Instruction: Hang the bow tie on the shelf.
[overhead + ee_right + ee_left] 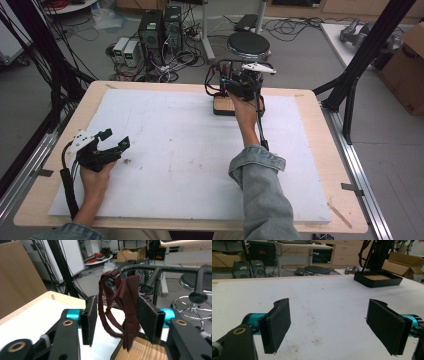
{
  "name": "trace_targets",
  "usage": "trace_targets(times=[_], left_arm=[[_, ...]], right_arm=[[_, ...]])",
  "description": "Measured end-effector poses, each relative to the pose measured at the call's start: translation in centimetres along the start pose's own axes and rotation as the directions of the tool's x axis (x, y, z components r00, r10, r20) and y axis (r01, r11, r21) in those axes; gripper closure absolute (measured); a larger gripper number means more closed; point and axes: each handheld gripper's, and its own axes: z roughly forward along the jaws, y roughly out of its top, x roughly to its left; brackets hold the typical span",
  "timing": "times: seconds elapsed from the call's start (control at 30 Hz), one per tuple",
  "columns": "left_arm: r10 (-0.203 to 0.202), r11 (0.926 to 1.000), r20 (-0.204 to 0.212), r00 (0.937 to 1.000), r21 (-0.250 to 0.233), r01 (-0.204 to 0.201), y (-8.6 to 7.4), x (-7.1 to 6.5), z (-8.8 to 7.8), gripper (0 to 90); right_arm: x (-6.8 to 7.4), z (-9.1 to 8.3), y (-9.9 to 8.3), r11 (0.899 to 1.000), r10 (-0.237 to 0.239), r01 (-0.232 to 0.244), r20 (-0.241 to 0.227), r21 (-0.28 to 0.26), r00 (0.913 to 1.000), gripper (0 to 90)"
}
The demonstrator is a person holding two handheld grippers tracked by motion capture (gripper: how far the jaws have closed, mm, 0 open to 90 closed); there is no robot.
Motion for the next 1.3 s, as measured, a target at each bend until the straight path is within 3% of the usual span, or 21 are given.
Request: trace_targets(times=[0.8,0.9,1.3], left_arm=[[0.012,0.9999,-0.001,0.9999,0.007,-0.012,0.0,-0.1,0.2,19.8],[0.011,0.9999,-0.001,0.9999,0.008,-0.011,0.0,-0.1,0.2,19.8],[0.014,0.9995,-0.007,0.9999,0.028,-0.014,-0.1,-0.2,0.2,19.4]], right_arm=[[0.3,-7.2,2.5,0.996,-0.079,0.078,-0.021,-0.033,0.9967,28.8],[0.6,-8.3,2.3,0.992,-0.113,0.112,-0.018,-0.051,0.9935,28.0],[0.6,-12.6,0.5,0.985,-0.156,0.153,-0.032,-0.08,0.9873,25.1]])
